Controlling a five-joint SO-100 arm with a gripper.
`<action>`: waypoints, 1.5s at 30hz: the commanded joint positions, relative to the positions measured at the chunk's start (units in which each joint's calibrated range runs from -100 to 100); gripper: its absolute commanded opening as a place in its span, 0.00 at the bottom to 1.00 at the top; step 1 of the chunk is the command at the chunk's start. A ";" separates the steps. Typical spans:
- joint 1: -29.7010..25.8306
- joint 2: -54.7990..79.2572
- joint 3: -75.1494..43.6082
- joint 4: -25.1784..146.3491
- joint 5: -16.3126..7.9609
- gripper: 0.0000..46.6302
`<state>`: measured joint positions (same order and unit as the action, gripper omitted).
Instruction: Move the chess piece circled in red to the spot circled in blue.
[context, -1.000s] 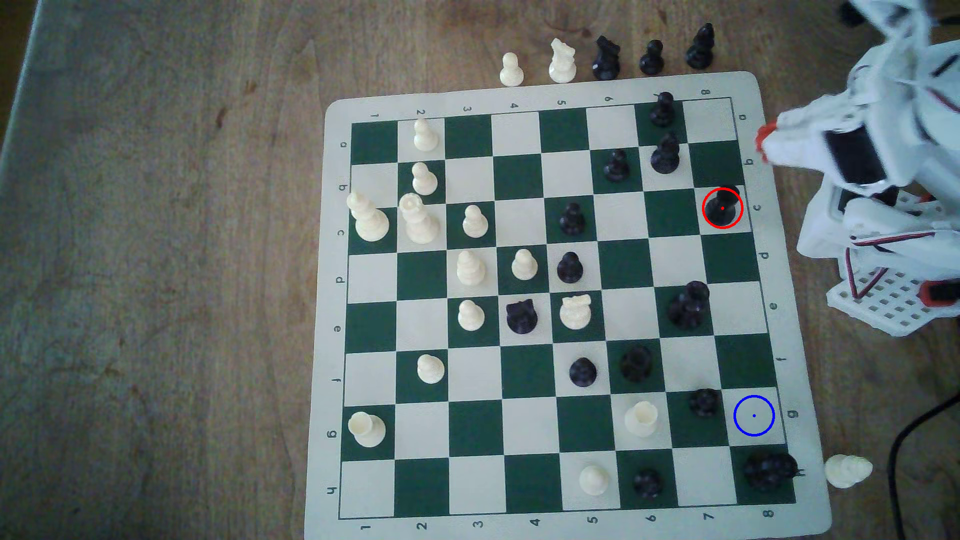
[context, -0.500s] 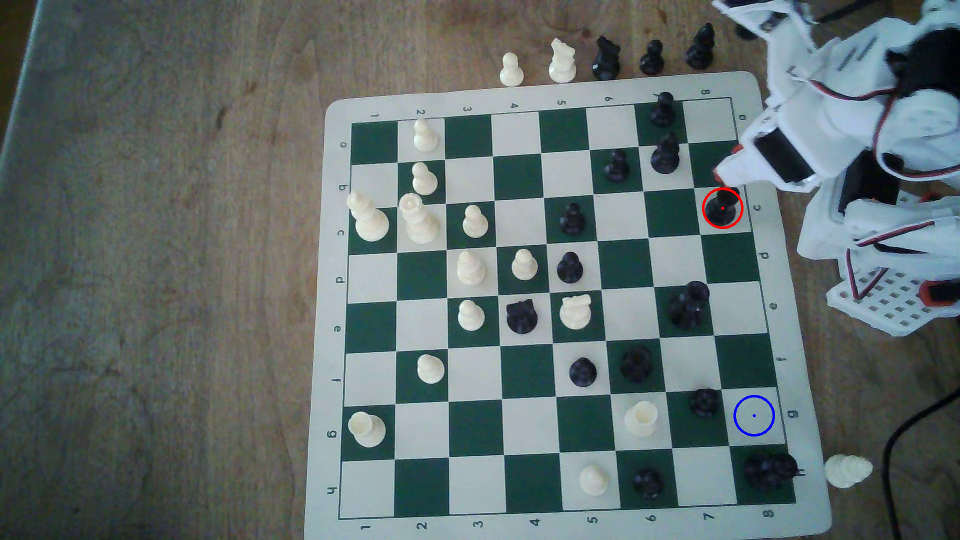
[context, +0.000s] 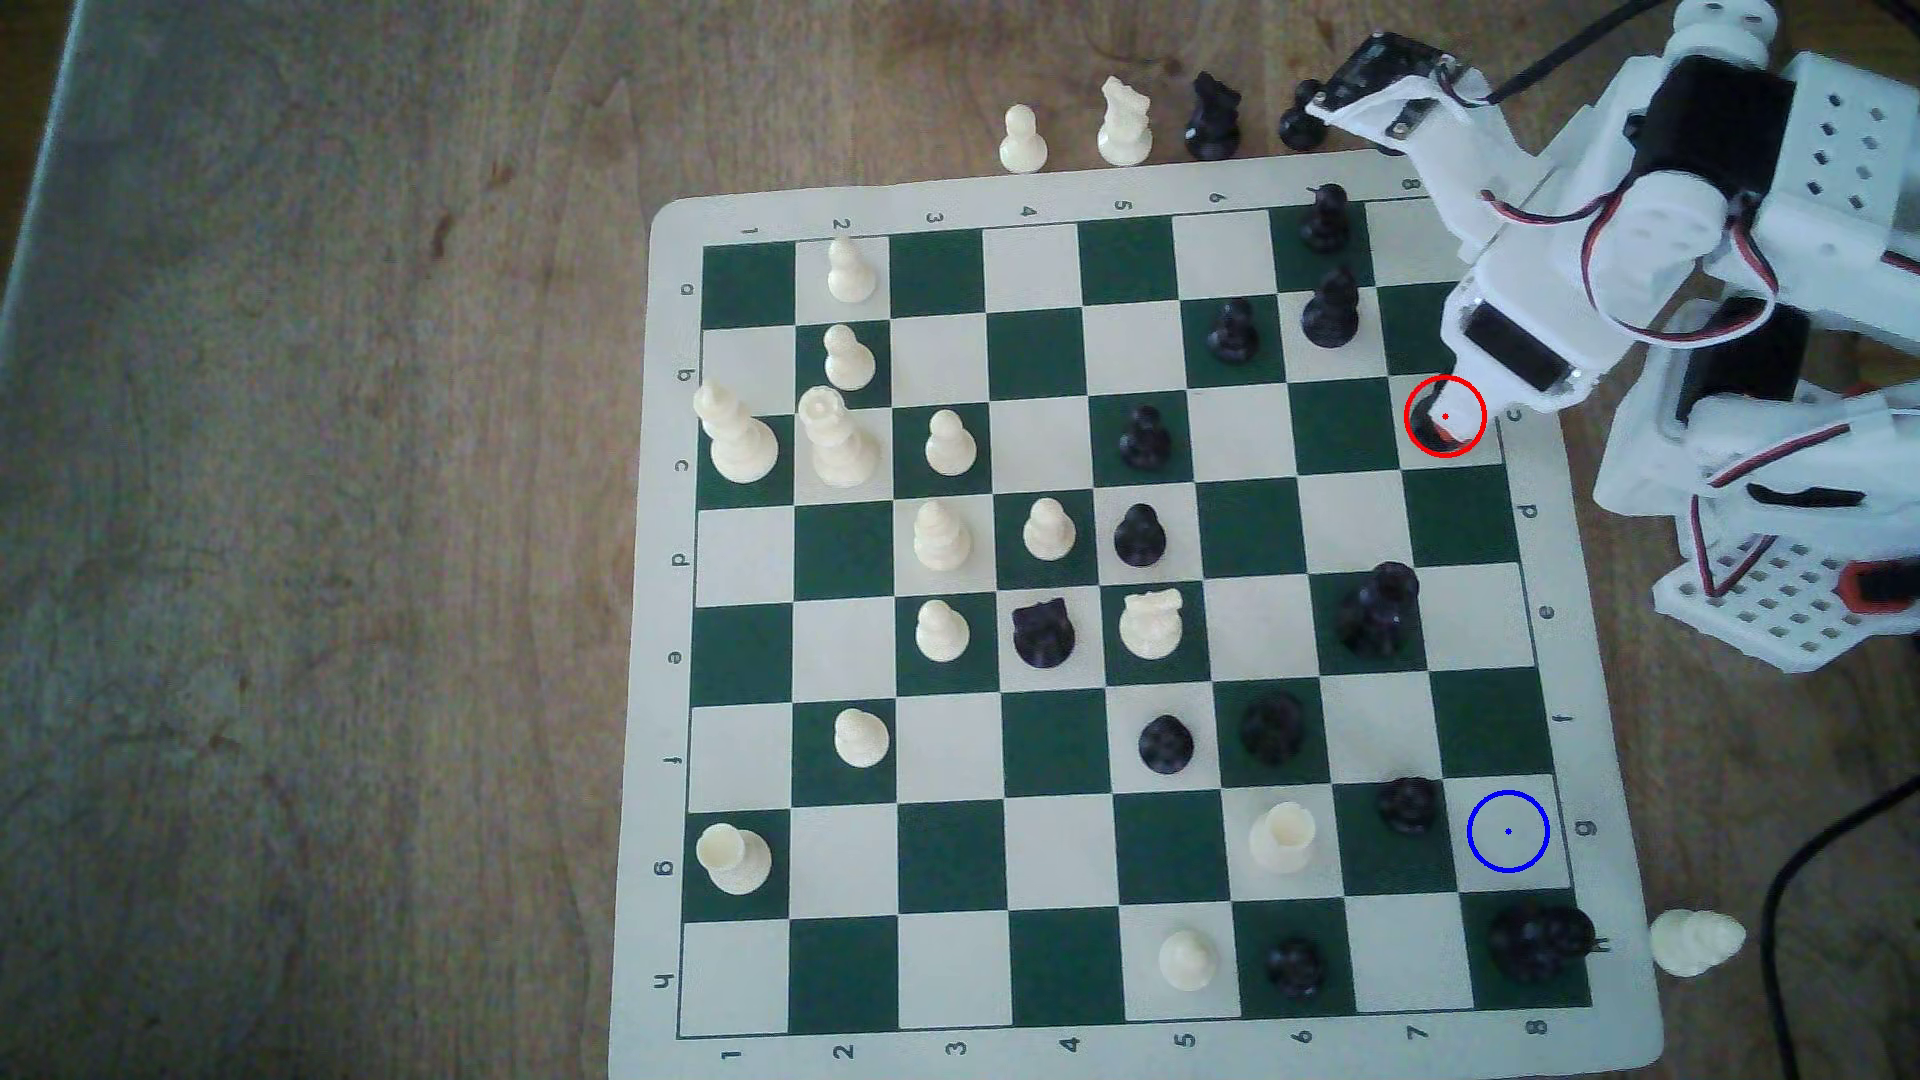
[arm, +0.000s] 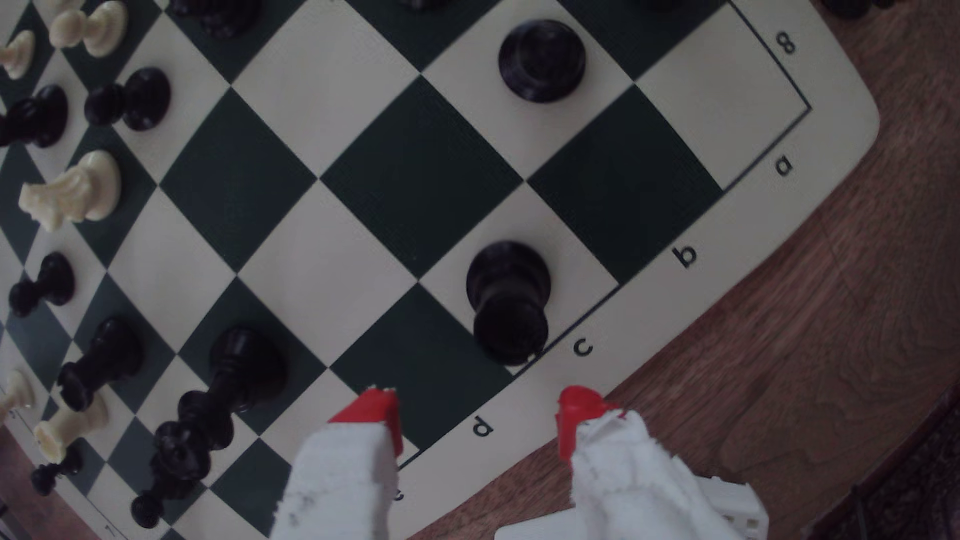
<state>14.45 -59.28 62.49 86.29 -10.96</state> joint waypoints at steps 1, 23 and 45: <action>1.15 0.37 0.42 -2.35 0.44 0.35; 1.78 7.67 1.51 -6.85 1.51 0.38; 1.70 14.12 4.23 -14.06 1.76 0.29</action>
<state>16.00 -46.38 67.74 73.63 -9.26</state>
